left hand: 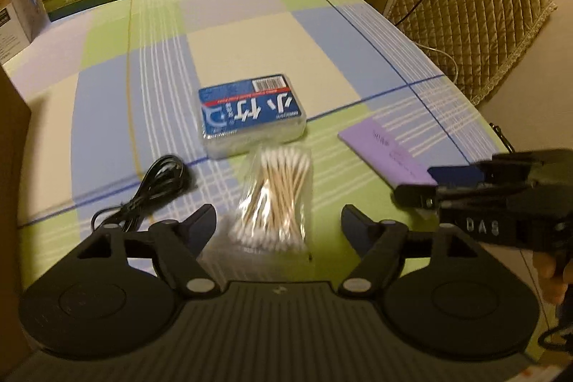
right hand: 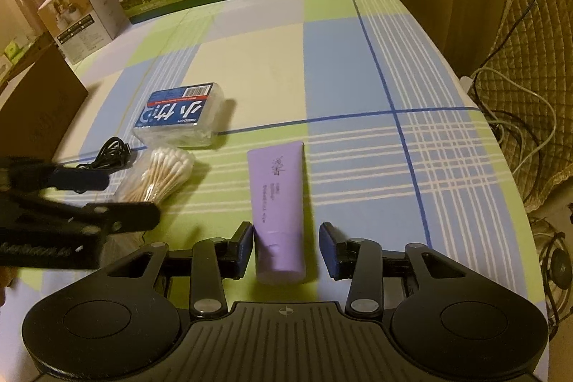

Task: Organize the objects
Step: 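Grasp the cotton swab bag with the left gripper while the right gripper holds the purple tube, then carry the swab bag with the left gripper into the shoebox while the right gripper carries the tube there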

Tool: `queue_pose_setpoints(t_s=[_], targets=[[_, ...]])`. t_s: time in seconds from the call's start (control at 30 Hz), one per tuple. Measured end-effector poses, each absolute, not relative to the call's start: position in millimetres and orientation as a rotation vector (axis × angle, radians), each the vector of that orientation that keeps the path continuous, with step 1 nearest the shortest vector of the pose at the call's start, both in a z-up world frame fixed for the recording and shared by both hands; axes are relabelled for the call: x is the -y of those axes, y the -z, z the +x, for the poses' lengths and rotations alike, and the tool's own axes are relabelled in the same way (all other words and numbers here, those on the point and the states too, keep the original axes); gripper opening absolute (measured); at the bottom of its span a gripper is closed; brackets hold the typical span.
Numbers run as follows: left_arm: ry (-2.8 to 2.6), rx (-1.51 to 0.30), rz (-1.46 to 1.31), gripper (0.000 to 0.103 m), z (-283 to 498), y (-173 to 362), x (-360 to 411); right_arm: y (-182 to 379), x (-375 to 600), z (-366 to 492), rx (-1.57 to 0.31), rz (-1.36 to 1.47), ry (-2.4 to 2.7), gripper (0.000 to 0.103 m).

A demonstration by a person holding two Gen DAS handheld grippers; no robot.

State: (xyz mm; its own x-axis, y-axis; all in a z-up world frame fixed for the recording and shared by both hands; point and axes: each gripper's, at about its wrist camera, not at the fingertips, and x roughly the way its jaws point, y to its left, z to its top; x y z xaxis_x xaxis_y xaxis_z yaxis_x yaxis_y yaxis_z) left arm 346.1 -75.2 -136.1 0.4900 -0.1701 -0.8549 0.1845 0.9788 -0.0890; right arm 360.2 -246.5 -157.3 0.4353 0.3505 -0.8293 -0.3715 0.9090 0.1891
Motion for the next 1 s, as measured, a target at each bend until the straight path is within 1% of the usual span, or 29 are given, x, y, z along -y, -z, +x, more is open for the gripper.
queue_pose_setpoints(t_s=[0.07, 0.1, 0.2, 0.23, 0.3, 0.37, 0.4, 0.43, 0.73, 1.0], targets=[[0.211, -1.047, 0.028, 0.072, 353.0, 141.4, 79.5, 157.7, 245.5, 361.4, -1.020, -0.023, -0.452, 0.038], [0.202, -1.055, 0.045, 0.069, 354.6, 144.8, 81.8, 158.4, 245.0, 362.4, -1.017, -0.024, -0.456, 0.038], [0.183, -1.069, 0.065, 0.058, 358.7, 154.4, 84.1, 159.7, 241.0, 366.0, -1.003, -0.048, -0.465, 0.038], [0.176, -1.075, 0.063, 0.052, 359.5, 157.4, 84.4, 160.0, 239.8, 366.9, -0.999, -0.055, -0.466, 0.038], [0.165, -1.077, 0.044, 0.043, 359.1, 160.0, 83.5, 161.1, 237.3, 368.1, -0.993, -0.068, -0.471, 0.038], [0.147, -1.073, 0.030, 0.038, 356.4, 160.0, 83.1, 162.1, 234.2, 366.9, -0.983, -0.098, -0.479, 0.038], [0.142, -1.072, 0.028, 0.034, 354.6, 159.5, 83.4, 162.6, 231.5, 365.1, -0.975, -0.130, -0.486, 0.037], [0.139, -1.073, 0.026, 0.032, 352.9, 159.3, 84.0, 162.8, 229.2, 362.2, -0.967, -0.163, -0.495, 0.030], [0.082, -1.098, -0.025, 0.028, 323.5, 155.5, 87.5, 161.2, 233.2, 335.6, -0.987, -0.209, -0.578, 0.029], [0.022, -1.087, -0.082, 0.025, 285.0, 144.6, 83.8, 144.3, 236.3, 306.2, -0.949, -0.213, -0.680, 0.029]])
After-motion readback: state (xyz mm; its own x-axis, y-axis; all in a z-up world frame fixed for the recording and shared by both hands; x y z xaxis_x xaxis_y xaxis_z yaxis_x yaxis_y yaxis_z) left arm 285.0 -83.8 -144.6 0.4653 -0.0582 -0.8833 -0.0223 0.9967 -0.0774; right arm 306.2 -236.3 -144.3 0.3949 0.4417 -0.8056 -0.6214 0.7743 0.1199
